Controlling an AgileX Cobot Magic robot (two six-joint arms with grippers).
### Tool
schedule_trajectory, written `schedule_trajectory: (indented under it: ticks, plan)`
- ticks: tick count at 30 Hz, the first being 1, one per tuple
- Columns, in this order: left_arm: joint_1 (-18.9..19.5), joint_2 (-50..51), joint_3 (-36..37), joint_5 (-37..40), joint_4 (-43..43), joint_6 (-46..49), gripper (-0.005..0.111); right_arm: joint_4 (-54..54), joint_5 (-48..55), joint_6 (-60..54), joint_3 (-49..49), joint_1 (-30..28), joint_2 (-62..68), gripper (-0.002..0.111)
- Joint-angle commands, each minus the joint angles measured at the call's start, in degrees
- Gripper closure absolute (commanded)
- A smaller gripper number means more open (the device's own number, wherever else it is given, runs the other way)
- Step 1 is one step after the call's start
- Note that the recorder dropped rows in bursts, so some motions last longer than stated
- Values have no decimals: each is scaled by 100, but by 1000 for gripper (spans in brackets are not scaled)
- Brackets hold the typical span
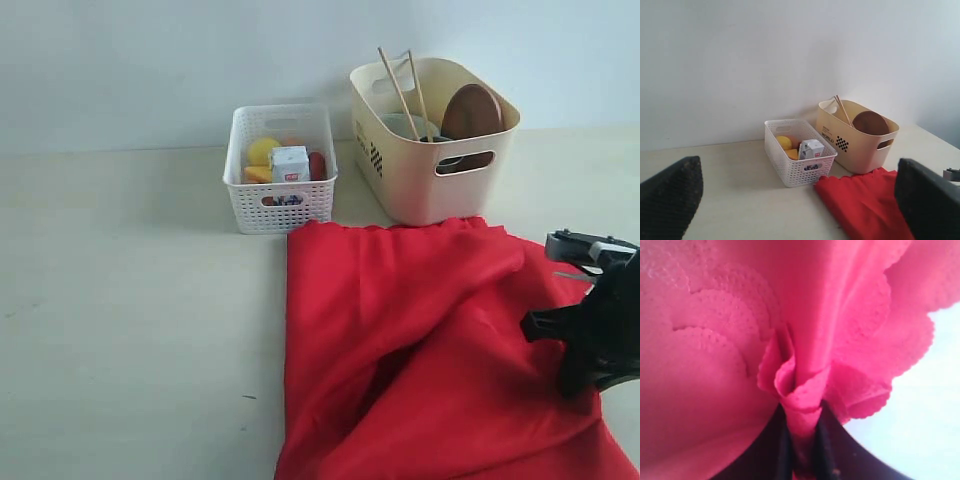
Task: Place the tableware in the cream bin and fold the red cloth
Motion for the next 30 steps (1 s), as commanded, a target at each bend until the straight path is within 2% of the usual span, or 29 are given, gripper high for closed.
schedule_trajectory:
  ticks: [1,5,10,16,20,27,30]
  plan:
    - [-14,-28,18,-36,46,38,5,-1061,-458,718,-16,-160,93,108]
    - [-14,-28,18,-36,46,38,5,-1331,-436,983,-52,-452,1,108]
    - [-14,-41,18,24,21,38,5,-1380,32,983,-340,-1182,-36,108]
    - [-38,-281,18,237,-66,-27,5,-1632,72,1189,-562,-2581,-36,108]
    - [-292,-281,18,253,-97,3,5,-1566,87,1235,-1046,-3348,49,108]
    - [-414,-281,18,291,-39,-7,5,-1396,281,1136,-2062,-3645,826,108]
    - [-414,-281,18,291,-39,-7,5,-891,327,814,-2578,-3645,1385,108]
